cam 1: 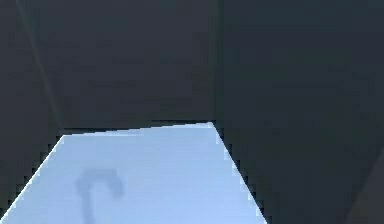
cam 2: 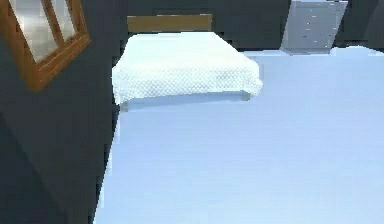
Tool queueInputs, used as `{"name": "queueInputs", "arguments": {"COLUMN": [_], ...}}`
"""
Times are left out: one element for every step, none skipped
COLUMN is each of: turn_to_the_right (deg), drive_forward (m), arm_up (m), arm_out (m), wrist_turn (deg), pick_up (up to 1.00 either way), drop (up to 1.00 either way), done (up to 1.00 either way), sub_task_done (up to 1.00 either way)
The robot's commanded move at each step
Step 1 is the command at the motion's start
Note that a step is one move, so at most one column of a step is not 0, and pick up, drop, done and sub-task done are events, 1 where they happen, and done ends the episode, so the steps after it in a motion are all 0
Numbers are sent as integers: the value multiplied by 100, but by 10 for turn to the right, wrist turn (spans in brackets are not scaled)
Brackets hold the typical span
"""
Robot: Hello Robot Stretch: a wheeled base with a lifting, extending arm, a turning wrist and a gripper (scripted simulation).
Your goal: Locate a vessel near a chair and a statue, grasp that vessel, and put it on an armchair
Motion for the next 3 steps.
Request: {"name": "queueInputs", "arguments": {"turn_to_the_right": [-240, 0, -450], "drive_forward": [0, 5, 0], "arm_up": [0, 0, 0], "arm_out": [0, 0, 0], "wrist_turn": [0, 0, 0], "pick_up": [0, 0, 0], "drop": [0, 0, 0], "done": [0, 0, 0], "sub_task_done": [0, 0, 0]}}
